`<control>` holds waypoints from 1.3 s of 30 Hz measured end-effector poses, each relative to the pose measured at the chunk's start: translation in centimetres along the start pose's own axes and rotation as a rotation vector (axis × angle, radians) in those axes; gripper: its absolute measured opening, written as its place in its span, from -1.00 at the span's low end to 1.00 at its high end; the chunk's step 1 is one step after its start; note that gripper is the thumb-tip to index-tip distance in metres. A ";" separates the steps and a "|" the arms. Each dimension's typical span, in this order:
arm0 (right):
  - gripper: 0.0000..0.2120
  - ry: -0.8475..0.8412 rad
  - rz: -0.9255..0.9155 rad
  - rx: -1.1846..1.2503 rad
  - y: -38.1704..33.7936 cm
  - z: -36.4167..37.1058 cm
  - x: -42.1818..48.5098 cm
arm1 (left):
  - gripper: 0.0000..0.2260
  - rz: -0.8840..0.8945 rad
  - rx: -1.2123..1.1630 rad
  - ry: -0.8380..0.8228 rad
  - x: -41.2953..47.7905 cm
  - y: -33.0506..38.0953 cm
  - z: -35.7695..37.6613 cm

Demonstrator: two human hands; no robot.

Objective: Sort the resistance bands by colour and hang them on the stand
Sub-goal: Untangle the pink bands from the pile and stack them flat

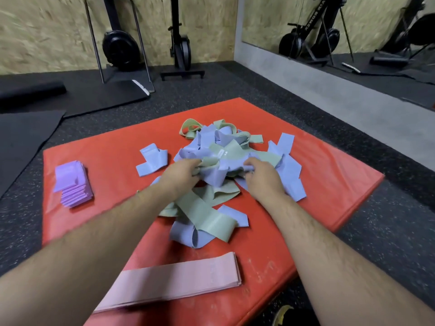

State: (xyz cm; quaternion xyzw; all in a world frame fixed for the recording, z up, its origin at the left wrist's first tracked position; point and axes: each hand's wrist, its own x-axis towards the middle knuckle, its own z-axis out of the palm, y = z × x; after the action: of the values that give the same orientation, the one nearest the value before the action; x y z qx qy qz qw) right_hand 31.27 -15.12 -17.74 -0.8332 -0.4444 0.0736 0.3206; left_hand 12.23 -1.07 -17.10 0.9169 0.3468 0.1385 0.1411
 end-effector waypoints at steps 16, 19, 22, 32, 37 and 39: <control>-0.74 0.623 0.114 0.439 -1.6 -5.1 1.0 | -0.91 -0.143 -0.437 0.495 0.8 1.3 -9.0; -0.65 0.307 0.011 0.357 -1.7 -3.7 0.5 | -0.92 -0.086 -0.421 0.462 0.7 2.3 -8.3; -0.56 -0.048 -0.027 0.059 -1.9 -2.4 -0.7 | -0.81 -0.054 -0.272 0.234 0.7 3.4 -6.2; -0.67 -0.046 -0.088 -0.181 -4.6 -4.3 -3.2 | -0.48 -0.085 0.302 0.058 -2.5 5.3 -3.6; -0.76 -0.192 -0.186 -0.158 -6.5 -4.4 -6.3 | -0.60 -0.146 0.449 -0.070 -4.9 4.1 -5.5; -0.80 -0.262 -0.216 -0.143 -7.2 -4.5 -7.6 | -0.67 -0.171 0.427 -0.052 -6.8 4.2 -5.8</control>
State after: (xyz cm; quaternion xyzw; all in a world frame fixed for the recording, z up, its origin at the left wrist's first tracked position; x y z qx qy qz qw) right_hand 23.65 -20.33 -11.10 -0.7847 -0.5733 0.1148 0.2060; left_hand 7.80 -7.71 -11.35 0.8964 0.4411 0.0257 -0.0357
